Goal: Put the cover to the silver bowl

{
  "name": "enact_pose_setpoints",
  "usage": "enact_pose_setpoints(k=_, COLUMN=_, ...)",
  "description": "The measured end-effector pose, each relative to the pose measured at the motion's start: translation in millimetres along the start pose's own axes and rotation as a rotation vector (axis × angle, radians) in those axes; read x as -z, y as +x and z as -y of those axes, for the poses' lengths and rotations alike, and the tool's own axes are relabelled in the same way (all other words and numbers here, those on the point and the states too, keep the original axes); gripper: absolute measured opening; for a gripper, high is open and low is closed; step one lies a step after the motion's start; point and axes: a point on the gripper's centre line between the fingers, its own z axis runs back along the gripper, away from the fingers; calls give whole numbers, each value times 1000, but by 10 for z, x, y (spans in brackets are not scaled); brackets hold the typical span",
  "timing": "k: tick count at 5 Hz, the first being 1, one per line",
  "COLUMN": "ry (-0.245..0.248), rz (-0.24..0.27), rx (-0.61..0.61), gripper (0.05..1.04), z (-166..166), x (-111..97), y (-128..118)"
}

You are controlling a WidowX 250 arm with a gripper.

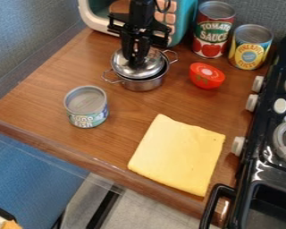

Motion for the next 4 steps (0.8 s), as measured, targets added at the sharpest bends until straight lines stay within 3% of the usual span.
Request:
enact_pose_setpoints(k=3, ry=-36, rz=-28, rx=-7, gripper=278, z=82, x=5, y=-57)
enact_pose_setpoints(k=4, ry=-40, rz=-33, rx=-13, gripper=332, z=86, x=-13, y=-58)
